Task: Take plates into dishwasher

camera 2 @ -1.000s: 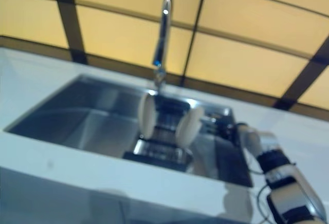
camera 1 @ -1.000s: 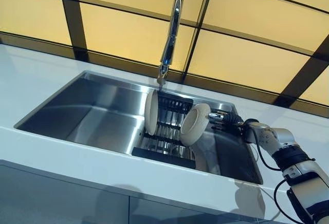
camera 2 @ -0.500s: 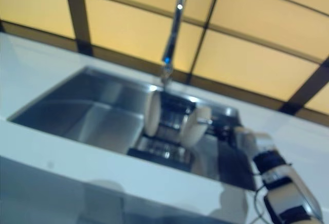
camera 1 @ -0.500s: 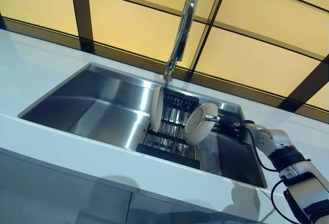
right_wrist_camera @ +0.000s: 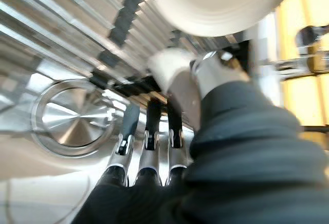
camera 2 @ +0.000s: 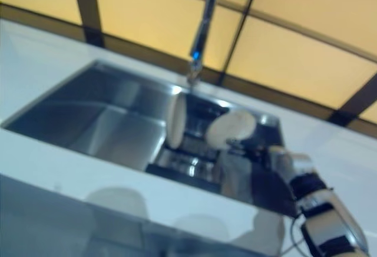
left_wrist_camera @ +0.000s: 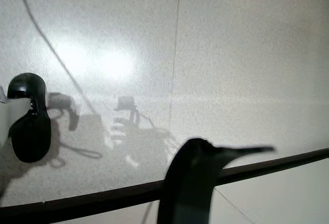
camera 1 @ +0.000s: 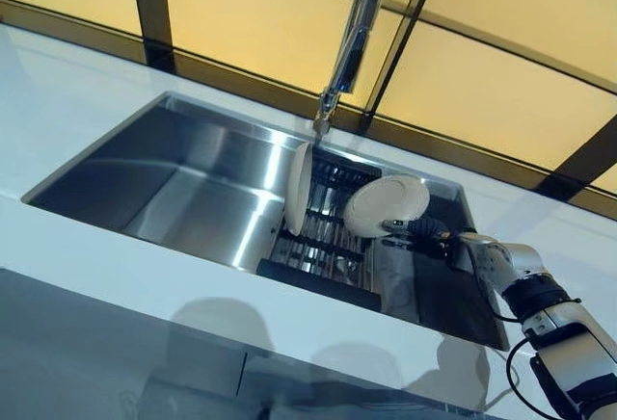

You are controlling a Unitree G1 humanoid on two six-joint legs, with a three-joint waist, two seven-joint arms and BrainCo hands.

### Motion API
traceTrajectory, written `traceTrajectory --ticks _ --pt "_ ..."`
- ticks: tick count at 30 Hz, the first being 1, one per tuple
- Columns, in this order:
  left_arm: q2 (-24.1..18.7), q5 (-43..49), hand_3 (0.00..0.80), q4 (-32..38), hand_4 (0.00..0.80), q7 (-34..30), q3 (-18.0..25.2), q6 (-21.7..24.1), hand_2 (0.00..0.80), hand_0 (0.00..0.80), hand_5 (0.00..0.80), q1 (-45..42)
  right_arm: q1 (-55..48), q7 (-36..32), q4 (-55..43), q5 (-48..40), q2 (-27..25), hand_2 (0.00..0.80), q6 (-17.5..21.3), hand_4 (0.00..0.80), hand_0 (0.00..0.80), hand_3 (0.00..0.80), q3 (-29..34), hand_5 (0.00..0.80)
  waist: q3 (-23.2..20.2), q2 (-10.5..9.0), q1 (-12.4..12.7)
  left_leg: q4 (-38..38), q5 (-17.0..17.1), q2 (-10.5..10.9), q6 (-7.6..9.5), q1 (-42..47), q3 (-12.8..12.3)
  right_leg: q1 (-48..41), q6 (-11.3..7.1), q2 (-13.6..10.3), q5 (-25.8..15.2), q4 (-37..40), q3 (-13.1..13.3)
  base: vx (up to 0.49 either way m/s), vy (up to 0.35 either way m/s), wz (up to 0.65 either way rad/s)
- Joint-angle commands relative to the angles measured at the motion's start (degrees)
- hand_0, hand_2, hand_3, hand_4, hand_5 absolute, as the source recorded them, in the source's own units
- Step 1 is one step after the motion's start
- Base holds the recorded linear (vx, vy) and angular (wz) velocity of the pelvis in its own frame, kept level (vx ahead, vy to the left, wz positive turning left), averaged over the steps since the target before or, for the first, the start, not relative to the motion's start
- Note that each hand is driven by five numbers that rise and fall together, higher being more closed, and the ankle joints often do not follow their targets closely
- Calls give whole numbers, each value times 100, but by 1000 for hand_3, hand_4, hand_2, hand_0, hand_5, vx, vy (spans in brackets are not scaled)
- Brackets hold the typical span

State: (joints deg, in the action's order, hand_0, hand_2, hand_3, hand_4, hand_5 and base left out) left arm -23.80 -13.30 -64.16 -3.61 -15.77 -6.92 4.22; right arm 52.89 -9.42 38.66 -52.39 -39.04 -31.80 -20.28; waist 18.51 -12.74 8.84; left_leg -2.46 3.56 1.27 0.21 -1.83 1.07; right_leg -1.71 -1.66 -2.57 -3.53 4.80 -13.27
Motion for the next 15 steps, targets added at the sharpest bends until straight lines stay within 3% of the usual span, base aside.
traceTrajectory --ticks 1,15 --pt "-107 -87 0 -28 0 64 -192 32 0 0 0 75 706 -2 74 285 -265 800 363 800 800 800 -169 800 -80 70 141 54 -480 28 202 114 -206 222 -498 -157 -34 -476 -66 0 0 0" --pt "-60 -5 0 -158 0 59 -294 114 0 0 0 95 965 319 213 469 -415 800 618 800 800 800 -219 800 -209 159 81 42 -503 44 207 209 -254 180 -494 -177 2 -506 -33 0 0 0"
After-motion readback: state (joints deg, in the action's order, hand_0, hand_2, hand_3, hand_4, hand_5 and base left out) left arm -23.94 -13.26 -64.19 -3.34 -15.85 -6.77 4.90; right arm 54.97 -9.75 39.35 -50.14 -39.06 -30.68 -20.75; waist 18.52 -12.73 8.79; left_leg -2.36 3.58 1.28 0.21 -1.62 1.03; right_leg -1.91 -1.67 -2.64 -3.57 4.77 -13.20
